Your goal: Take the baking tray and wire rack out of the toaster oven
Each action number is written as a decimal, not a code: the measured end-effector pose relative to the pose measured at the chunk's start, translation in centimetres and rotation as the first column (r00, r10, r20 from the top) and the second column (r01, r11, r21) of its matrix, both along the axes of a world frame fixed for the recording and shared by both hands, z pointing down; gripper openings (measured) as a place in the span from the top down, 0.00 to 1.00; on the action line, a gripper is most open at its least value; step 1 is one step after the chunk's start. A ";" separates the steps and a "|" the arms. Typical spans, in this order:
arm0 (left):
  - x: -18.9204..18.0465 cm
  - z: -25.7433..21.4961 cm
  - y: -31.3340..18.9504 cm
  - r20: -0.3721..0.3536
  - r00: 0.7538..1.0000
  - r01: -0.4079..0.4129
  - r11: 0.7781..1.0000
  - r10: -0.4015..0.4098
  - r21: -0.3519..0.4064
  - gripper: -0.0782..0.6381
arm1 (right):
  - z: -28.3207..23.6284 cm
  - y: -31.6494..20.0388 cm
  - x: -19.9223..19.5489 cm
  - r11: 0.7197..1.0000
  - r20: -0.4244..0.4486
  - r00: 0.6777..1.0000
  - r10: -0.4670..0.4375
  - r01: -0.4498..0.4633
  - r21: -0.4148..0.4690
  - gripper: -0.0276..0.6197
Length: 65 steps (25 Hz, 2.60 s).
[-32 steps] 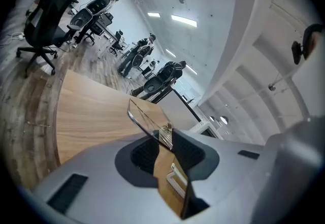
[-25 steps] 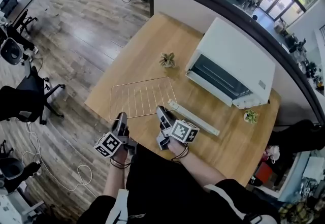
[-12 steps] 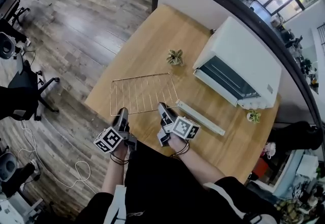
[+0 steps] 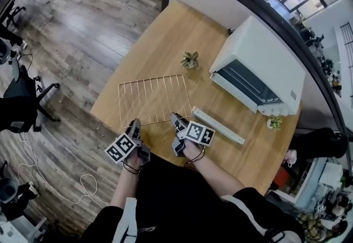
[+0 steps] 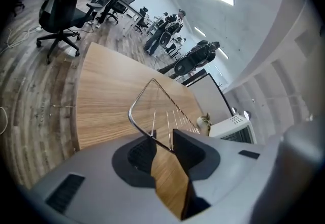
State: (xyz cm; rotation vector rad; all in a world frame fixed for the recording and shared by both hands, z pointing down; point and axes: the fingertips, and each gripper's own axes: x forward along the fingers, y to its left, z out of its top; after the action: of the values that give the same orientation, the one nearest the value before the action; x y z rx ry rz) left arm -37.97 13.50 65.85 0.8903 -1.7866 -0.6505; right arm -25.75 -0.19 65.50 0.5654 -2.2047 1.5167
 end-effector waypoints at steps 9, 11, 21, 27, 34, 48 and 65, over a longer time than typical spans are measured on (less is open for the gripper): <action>-0.3 1.0 0.8 -0.020 1.000 -0.003 0.996 0.001 -0.084 0.74 | 0.9 1.0 0.0 0.999 -0.068 0.996 -0.050 0.050 0.003 0.62; -0.4 1.3 0.9 -0.013 1.000 -0.016 0.994 0.015 -0.105 0.73 | 1.2 1.3 -0.1 0.999 -0.074 0.996 -0.054 0.054 -0.005 0.60; 0.1 1.9 1.5 0.044 0.991 -0.115 0.969 0.127 -0.218 0.59 | 2.5 2.5 1.0 0.985 -0.226 0.961 -0.158 0.170 0.038 0.54; 0.5 2.1 2.6 0.034 0.990 -0.125 0.957 0.138 -0.261 0.57 | 2.5 3.5 1.6 0.976 -0.259 0.945 -0.202 0.217 0.032 0.52; 0.8 1.5 3.1 0.055 0.983 -0.149 0.942 0.173 -0.300 0.55 | 1.9 4.8 3.1 0.925 -0.344 0.885 -0.314 0.367 0.098 0.47; 6.1 3.2 5.1 -0.123 0.936 -0.353 0.867 0.331 -0.351 0.55 | 2.4 4.9 6.2 0.945 -0.327 0.899 -0.291 0.323 0.045 0.46; 10.8 -1.9 -1.5 0.100 0.843 -0.462 0.807 0.528 -0.369 0.55 | -2.0 2.3 10.1 0.926 -0.257 0.940 -0.226 0.289 0.243 0.46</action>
State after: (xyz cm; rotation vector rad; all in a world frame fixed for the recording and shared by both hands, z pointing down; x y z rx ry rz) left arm -27.18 11.99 63.99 1.1558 -1.6619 0.0880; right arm -15.66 2.16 63.47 0.4779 -2.2225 0.9667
